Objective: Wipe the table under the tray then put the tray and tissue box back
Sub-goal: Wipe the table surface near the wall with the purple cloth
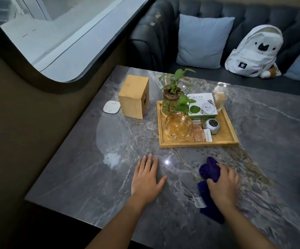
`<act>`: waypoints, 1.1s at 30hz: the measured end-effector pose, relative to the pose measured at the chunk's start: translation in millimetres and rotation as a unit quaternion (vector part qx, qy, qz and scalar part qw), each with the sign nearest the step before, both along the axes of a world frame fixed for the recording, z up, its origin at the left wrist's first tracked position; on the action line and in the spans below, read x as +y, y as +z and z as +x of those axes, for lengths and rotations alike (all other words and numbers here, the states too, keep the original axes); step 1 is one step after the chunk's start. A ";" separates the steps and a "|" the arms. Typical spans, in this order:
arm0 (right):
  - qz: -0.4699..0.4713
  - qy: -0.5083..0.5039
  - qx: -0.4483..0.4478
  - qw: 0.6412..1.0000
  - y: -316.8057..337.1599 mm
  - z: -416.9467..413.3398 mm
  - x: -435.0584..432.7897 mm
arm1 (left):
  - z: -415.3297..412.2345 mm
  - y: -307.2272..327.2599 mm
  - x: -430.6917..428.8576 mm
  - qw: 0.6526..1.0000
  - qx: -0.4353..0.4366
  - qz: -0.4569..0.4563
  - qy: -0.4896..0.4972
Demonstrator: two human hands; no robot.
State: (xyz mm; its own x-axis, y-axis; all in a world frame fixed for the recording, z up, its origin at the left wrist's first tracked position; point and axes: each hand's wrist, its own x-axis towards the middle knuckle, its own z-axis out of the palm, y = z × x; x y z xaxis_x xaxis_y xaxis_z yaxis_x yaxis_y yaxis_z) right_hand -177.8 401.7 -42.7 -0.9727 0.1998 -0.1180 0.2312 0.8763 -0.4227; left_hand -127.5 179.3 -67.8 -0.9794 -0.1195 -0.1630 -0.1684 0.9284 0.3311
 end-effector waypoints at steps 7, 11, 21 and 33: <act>-0.066 0.055 0.020 0.996 7.5 -0.5 -16.9 | 27.8 20.8 -45.8 0.985 0.101 0.053 0.133; -0.100 0.116 0.014 0.988 14.9 -3.0 -48.0 | 55.6 22.7 -94.7 0.955 0.104 0.035 0.274; -0.217 0.330 0.051 0.917 46.8 -25.6 -176.2 | 95.9 -0.1 -174.2 0.925 0.016 -0.012 0.379; -0.207 0.564 0.070 0.796 3.9 -18.7 -245.9 | 95.2 -8.5 -171.4 0.918 0.045 -0.079 0.386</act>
